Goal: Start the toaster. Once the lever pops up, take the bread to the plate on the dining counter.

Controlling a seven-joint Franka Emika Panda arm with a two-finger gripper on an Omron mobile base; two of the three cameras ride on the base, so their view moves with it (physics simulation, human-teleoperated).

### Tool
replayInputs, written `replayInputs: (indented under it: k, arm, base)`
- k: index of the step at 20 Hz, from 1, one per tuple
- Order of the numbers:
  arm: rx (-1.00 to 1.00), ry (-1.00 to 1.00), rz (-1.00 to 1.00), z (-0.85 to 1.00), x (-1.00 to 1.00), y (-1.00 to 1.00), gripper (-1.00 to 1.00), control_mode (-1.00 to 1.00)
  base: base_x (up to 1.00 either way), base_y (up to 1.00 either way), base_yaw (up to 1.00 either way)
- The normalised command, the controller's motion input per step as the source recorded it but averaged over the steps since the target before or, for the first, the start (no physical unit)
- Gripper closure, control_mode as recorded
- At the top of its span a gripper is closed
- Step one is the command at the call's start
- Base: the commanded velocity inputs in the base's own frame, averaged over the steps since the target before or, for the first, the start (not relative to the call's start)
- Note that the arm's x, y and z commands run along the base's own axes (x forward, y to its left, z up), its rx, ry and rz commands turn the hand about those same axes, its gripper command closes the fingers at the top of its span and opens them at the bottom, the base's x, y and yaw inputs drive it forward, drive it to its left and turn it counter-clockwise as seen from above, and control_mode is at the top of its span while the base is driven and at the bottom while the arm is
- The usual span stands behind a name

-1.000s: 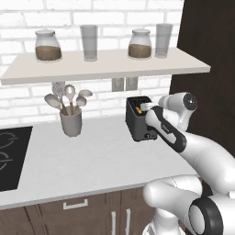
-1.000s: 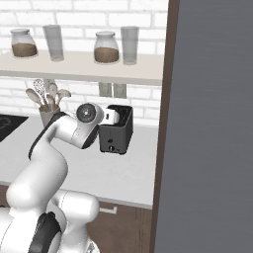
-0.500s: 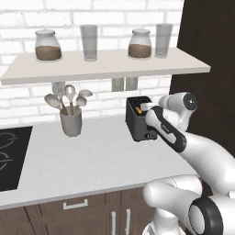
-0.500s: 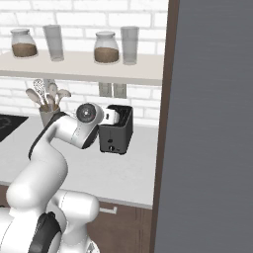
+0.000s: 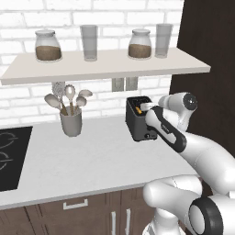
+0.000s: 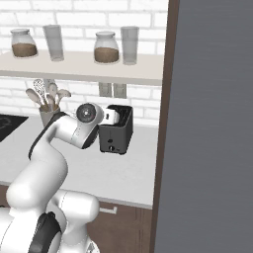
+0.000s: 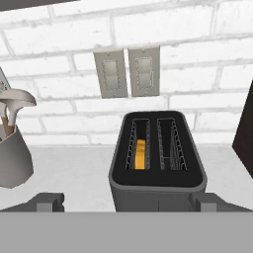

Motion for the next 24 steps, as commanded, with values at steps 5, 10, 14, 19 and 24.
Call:
replayInputs:
  k: [5, 10, 14, 19, 24]
  arm:
    - [0.00, 0.00, 0.00, 0.00, 0.00, 0.00, -1.00, -1.00]
    - [0.00, 0.00, 0.00, 0.00, 0.00, 0.00, -1.00, -1.00]
    - [0.00, 0.00, 0.00, 0.00, 0.00, 0.00, -1.00, -1.00]
    - [0.00, 0.00, 0.00, 0.00, 0.00, 0.00, -1.00, -1.00]
    - [0.00, 0.00, 0.00, 0.00, 0.00, 0.00, -1.00, -1.00]
  base:
    - [0.00, 0.00, 0.00]
    - [0.00, 0.00, 0.00]
    - [0.00, 0.00, 0.00]
    - [0.00, 0.00, 0.00]
    - [0.00, 0.00, 0.00]
